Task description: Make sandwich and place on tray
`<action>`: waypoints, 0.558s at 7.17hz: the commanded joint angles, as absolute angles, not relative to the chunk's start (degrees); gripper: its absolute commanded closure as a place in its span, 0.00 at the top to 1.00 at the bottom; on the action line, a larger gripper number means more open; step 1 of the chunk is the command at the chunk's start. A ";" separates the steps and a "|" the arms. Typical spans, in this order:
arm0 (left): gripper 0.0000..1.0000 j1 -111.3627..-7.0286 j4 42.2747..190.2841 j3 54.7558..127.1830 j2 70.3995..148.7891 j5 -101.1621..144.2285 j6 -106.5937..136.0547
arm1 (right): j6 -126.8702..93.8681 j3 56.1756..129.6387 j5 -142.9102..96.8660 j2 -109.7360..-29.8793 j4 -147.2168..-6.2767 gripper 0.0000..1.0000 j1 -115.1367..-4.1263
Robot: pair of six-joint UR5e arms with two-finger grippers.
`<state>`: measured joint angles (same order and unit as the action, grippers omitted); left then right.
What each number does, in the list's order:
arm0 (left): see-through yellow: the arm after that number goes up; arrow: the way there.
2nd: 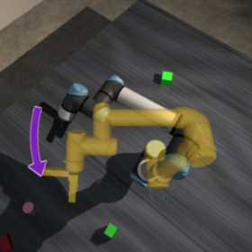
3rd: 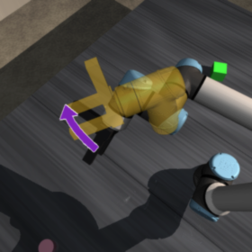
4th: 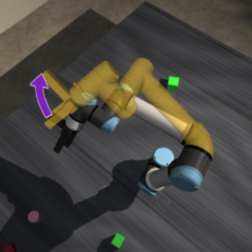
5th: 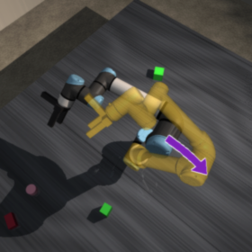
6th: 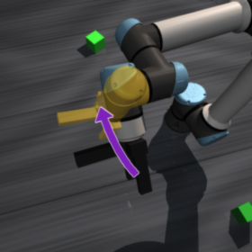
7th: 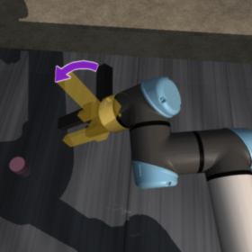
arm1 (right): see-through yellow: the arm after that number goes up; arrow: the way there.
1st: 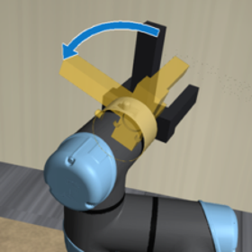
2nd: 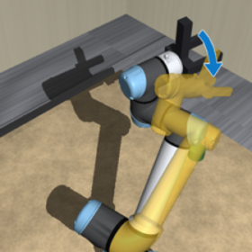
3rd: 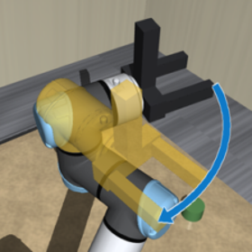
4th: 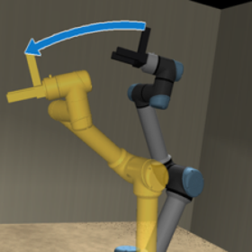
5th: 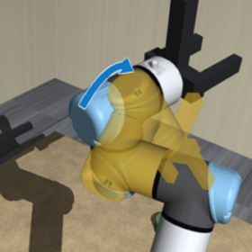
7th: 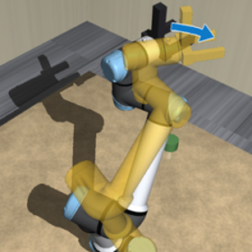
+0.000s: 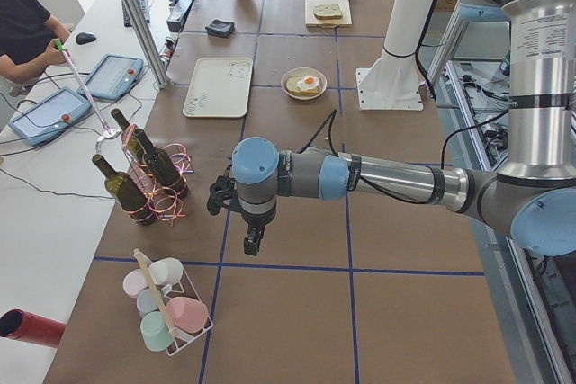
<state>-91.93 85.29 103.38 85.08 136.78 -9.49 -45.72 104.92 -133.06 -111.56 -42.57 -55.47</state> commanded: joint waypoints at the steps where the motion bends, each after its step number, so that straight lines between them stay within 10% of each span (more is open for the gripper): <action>1: 1.00 -91.93 85.34 103.80 85.08 136.85 -9.49 | -53.16 104.94 -130.78 -115.56 -35.18 0.92 -50.55; 4: 1.00 -91.93 85.25 103.97 85.08 136.85 -9.49 | -58.36 103.10 -130.78 -116.54 -32.78 0.73 -48.44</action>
